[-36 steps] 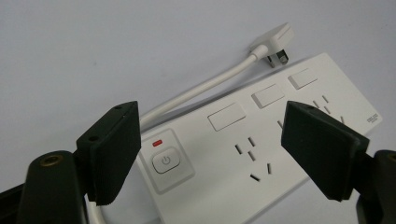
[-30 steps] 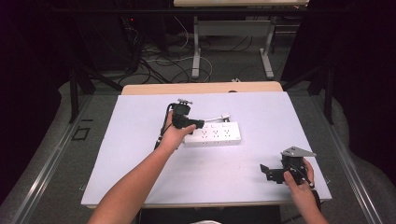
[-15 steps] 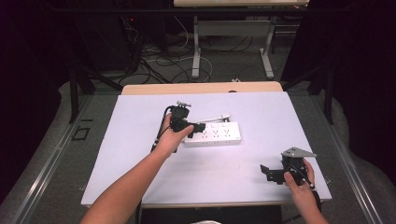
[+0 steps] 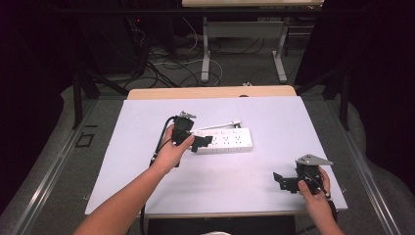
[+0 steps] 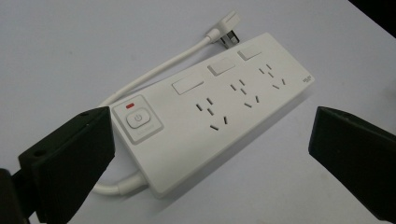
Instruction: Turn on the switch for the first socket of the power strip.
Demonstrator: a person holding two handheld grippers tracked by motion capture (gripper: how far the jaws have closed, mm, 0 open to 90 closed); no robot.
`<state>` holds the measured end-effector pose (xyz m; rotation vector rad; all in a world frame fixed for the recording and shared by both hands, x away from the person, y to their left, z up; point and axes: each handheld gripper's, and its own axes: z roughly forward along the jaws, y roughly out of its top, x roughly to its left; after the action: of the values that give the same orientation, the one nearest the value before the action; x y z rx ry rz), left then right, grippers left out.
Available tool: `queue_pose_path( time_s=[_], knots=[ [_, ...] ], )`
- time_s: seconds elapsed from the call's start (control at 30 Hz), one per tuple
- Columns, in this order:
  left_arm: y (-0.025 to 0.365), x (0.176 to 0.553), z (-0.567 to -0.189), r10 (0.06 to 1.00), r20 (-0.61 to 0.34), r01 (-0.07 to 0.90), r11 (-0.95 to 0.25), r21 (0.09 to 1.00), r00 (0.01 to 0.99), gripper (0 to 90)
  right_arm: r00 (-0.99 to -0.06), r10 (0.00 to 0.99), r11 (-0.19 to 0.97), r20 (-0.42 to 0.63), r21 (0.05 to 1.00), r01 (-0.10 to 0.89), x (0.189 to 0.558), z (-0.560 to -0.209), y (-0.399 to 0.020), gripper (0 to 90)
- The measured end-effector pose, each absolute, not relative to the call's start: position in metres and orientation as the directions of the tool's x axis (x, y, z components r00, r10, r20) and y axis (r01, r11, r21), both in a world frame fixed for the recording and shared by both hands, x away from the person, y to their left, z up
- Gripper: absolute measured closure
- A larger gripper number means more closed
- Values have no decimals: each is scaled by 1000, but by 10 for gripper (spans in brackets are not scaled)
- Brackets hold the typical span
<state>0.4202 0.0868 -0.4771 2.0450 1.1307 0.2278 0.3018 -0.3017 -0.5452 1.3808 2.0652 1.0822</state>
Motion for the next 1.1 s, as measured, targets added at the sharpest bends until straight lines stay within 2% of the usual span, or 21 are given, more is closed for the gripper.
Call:
queue_pose_path(
  time_s=[0.37,1.1],
  knots=[
    [113,400,-467,784,-211,632,-275,725,583,3,-419,905,207,67,793,573,302,-545,-300,0],
    [177,365,-460,821,-269,632,-138,763,503,5,-411,909,197,75,791,579,301,-545,-299,0]
  ],
)
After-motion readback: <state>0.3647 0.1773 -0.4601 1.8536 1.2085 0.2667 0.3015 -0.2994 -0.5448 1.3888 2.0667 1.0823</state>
